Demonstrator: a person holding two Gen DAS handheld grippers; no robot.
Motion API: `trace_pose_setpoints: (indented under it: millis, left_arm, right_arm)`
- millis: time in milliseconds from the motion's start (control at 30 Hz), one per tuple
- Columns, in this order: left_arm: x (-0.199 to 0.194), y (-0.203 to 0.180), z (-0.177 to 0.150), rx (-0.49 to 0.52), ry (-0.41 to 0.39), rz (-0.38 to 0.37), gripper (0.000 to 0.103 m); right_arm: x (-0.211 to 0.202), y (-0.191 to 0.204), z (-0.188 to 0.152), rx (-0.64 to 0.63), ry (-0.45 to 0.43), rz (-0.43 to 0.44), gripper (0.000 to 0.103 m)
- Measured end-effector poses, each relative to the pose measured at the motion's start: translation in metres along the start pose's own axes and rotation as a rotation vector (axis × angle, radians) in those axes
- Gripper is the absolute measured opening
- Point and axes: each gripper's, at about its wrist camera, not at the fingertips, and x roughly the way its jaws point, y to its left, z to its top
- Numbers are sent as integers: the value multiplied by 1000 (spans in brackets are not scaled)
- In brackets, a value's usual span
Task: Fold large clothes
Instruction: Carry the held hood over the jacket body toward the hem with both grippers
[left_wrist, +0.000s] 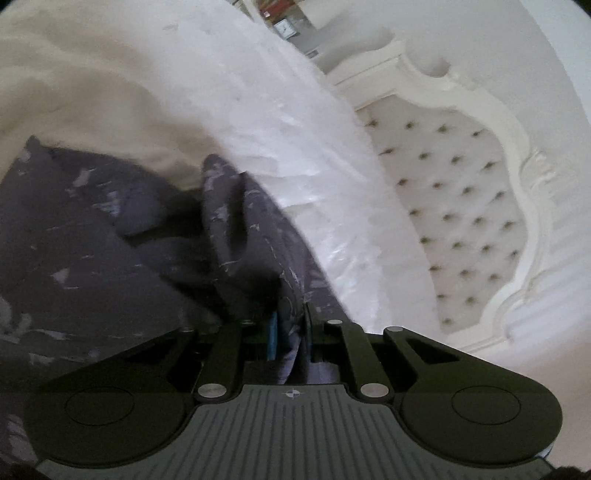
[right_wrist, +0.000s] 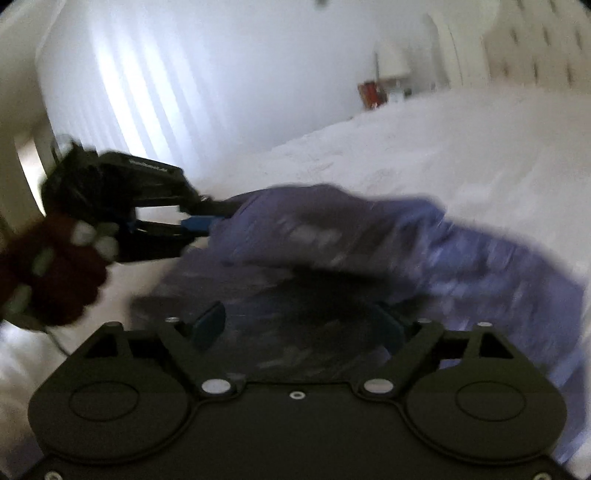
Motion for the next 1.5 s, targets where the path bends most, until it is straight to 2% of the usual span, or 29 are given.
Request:
trace_pose_setpoints:
  millis: [33,133,233,300,400,467,600,667,767,833,900,967,1000,1033,1133,1167,1333,1400,1433,1467,1500]
  left_arm:
    - [-1,-4,1,0,-5,-11,13]
    - [-7,-12,-1,12,-16,-35,13]
    - [-7,-16,-4,12,-11,-60,13]
    - [-9,-20,-5,18,-14,-68,13]
    - [-11,-24,-6,32,-14,-82,13]
    - [-15,-24,-12,57,-4,-93,13]
    - [-13,-16,-35,123,50,-86,13]
    - [-7,-9,-50,184,89,-36,13]
    - [4,7,-71,296,143,109,14]
    - [6,20,-78,332,154,161,16]
    - [0,28,-77,326,137,153,19]
    - [-7,32,-73,320,97,131,34]
    - [-12,34,-71,322,65,124,38]
    - [-15,31,-67,325,31,121,48]
    - [-17,31,-55,315,-30,109,64]
    - [-14,33,-53,307,-34,109,66]
    - [12,39,-53,242,0,113,66]
    - [23,41,-53,215,21,88,63]
    - [24,41,-51,209,20,62,32]
    - [22,38,-49,214,12,61,4]
    - [20,32,-48,230,5,79,4]
  right_arm:
    - [-1,-5,-1,59,4,43,95]
    - [4,-27,-1,265,-16,130,96]
    - [22,-64,5,538,-39,227,96]
    - [37,-87,9,663,-41,231,96]
    - [57,-117,21,791,-44,194,95]
    - [54,-120,42,744,-91,122,92]
    - [30,-100,74,490,-193,-18,93]
    - [30,-94,72,452,-126,-74,93]
    - [38,-87,55,404,20,-163,93]
    - [32,-82,38,385,41,-162,92]
    - [17,-78,29,384,20,-153,92]
    - [6,-69,18,391,-10,-132,93]
    - [3,-66,16,393,-17,-122,93]
    - [-1,-63,14,396,-19,-112,93]
    - [-6,-53,6,379,-18,-103,93]
    - [-5,-50,5,364,-16,-103,93]
    - [6,-44,2,373,-20,-83,93]
    - [13,-41,4,360,-22,-81,84]
    - [17,-39,6,353,-20,-81,65]
    - [21,-36,9,334,-9,-100,39]
    - [21,-31,10,310,-2,-124,24]
